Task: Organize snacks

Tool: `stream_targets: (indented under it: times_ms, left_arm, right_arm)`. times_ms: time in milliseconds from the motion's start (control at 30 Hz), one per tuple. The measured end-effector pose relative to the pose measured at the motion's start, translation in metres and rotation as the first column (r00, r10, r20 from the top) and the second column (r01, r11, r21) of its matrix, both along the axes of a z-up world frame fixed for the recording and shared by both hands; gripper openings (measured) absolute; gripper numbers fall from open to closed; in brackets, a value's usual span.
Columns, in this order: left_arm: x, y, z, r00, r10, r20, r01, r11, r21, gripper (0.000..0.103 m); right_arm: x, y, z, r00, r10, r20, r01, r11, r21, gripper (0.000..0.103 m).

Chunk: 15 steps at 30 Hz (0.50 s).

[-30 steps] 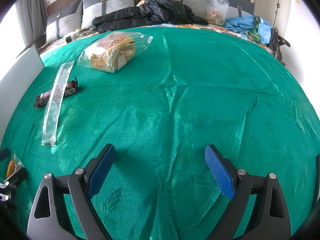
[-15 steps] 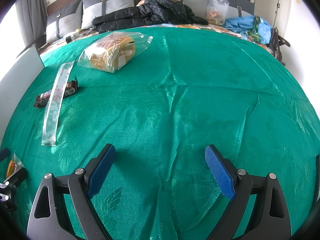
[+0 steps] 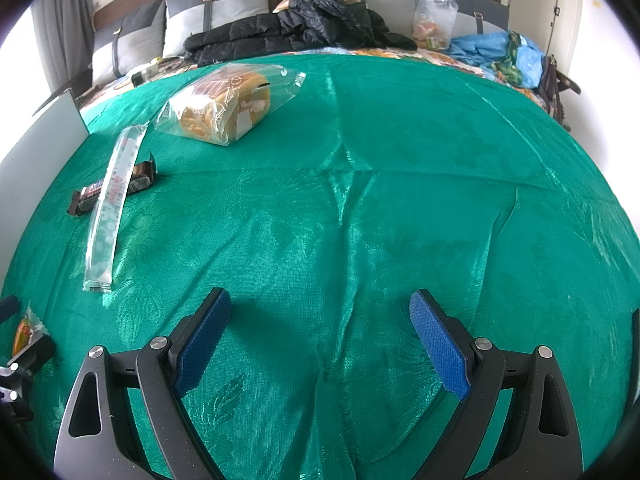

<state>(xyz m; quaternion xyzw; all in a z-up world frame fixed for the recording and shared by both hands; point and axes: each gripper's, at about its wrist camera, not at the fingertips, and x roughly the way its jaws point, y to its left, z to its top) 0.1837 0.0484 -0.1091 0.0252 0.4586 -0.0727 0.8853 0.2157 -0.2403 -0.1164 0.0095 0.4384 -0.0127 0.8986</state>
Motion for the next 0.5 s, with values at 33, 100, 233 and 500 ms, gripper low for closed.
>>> stream_targets:
  times_ms: [33,100,233,500]
  left_arm:
    - [0.0000,0.0000,0.0000,1.000,0.000,0.000,0.000,1.000,0.000,0.103]
    - [-0.0001,0.0000,0.0000,1.000,0.000,0.000,0.000,1.000,0.000,0.103]
    - [0.0000,0.0001,-0.0002,1.000,0.000,0.000,0.000,1.000,0.000,0.103]
    - [-0.0001,0.0001,-0.0003,1.000,0.000,0.001,0.000,1.000,0.000,0.103]
  right_arm:
    - [0.0008,0.0005,-0.0002,1.000,0.000,0.000,0.000,1.000,0.000,0.093]
    - [0.0001,0.0001,-0.0001,1.000,0.000,0.000,0.000,1.000,0.000,0.093]
    - [0.0002,0.0001,-0.0001,1.000,0.000,0.000,0.000,1.000,0.000,0.093]
    - [0.0005,-0.0002,-0.0003,1.000,0.000,0.000,0.000,1.000,0.000,0.093]
